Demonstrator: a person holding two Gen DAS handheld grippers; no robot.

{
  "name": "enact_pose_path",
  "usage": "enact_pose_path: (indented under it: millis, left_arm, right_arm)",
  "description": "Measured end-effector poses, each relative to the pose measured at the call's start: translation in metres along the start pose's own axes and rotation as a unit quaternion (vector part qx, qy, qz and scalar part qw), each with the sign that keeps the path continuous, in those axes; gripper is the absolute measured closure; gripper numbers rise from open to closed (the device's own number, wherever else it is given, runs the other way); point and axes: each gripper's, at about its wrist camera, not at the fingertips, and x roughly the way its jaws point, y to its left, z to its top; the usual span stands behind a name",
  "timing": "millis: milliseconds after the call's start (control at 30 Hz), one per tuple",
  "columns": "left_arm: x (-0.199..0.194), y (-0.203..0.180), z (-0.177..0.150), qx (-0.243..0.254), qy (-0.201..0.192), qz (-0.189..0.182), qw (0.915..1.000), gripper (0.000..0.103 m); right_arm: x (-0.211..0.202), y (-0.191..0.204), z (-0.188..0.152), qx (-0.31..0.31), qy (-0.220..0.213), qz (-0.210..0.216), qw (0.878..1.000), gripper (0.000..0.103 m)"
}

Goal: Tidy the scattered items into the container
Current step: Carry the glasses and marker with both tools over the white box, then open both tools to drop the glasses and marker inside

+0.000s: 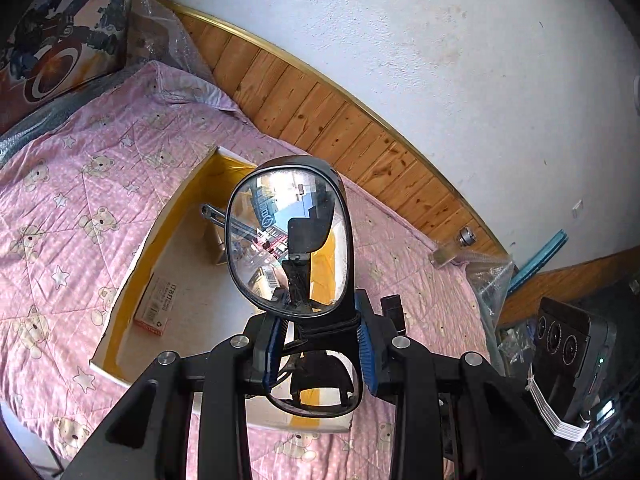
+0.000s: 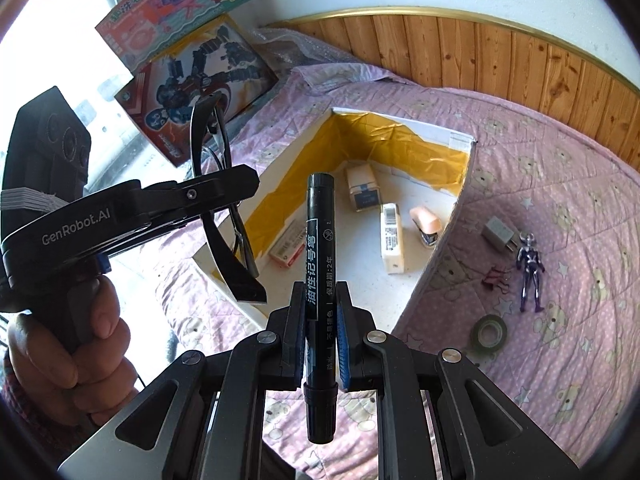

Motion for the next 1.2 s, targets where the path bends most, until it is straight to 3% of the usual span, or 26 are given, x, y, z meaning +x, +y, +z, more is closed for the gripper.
enact_pose_path:
  millis: [533,933,1200]
  left_arm:
    - [0.046,0.020,0.034,-0.022,0.079,0.063,0.9947,0.070]
    - [0.098,0.044,0.042,-0.058,0.146,0.089,0.9837,0.070]
    - [0.122,0.055,0.041,-0.056,0.175,0.136,0.9735,0.070]
  right_arm:
    - [0.047,0.001,0.016,-0.034,0.048,-0.034,0.998,0.089]
    - [0.086,0.003,0.022,-0.060,0.092,-0.042,0.993,0.089]
    - [0.105,-0.003,0.023,-0.068,0.120,-0.043,0.989,0.089]
